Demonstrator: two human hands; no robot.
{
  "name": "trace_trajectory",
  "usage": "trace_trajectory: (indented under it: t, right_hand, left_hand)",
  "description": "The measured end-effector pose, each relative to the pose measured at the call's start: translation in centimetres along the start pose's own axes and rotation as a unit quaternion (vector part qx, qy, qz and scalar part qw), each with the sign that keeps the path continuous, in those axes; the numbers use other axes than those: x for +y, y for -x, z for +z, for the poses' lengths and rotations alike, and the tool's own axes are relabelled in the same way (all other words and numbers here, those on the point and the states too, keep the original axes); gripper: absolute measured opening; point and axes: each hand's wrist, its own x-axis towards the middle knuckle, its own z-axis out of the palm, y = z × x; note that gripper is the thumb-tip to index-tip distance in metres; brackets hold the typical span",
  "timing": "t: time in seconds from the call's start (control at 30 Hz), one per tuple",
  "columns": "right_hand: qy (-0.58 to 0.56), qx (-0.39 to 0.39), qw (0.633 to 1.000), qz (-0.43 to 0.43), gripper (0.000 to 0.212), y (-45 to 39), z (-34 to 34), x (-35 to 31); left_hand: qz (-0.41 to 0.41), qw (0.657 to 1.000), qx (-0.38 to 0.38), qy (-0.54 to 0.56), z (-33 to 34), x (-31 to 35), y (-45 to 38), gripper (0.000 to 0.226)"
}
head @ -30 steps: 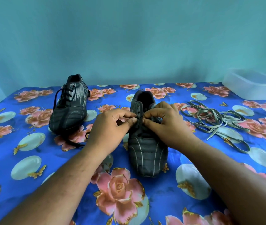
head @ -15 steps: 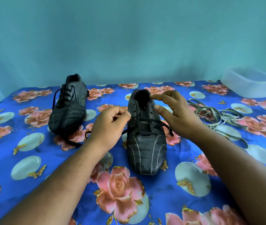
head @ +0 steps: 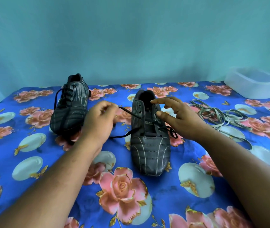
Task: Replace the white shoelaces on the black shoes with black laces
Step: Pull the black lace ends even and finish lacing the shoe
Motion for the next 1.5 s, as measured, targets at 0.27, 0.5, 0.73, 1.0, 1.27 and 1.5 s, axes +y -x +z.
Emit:
trace_trajectory:
  t: [0.27, 0.5, 0.73, 1.0, 1.27, 1.5]
  right_hand:
    - [-0.011, -0.001, 1.000, -0.001, 0.034, 0.1, 0.2, 0.0]
    - [-0.004, 0.010, 1.000, -0.006, 0.035, 0.0, 0.2, 0.1]
    - [-0.009, 0.009, 1.000, -0.005, 0.033, 0.0, 0.1, 0.0]
    - [-0.002, 0.009, 1.000, -0.001, 0.036, 0.0, 0.1, 0.1]
    - [-0.003, 0.004, 1.000, -0.002, 0.035, 0.0, -0.1, 0.1]
    - [-0.011, -0.001, 1.000, 0.000, 0.031, 0.0, -0.1, 0.1]
  left_hand:
    - [0.081, 0.994, -0.030, -0.062, -0.2, -1.2, -0.4, 0.012]
    - [0.184, 0.960, -0.142, -0.158, 1.4, -0.5, 1.3, 0.014]
    - [0.088, 0.993, 0.044, -0.063, -0.5, -1.1, -0.8, 0.009]
    - [0.194, 0.948, 0.037, -0.250, -1.3, -2.0, -1.6, 0.047]
    - [0.221, 0.946, -0.095, -0.215, 0.8, -1.9, -0.2, 0.020]
    - [0.180, 0.956, 0.117, -0.200, -3.0, -2.4, -3.6, 0.025]
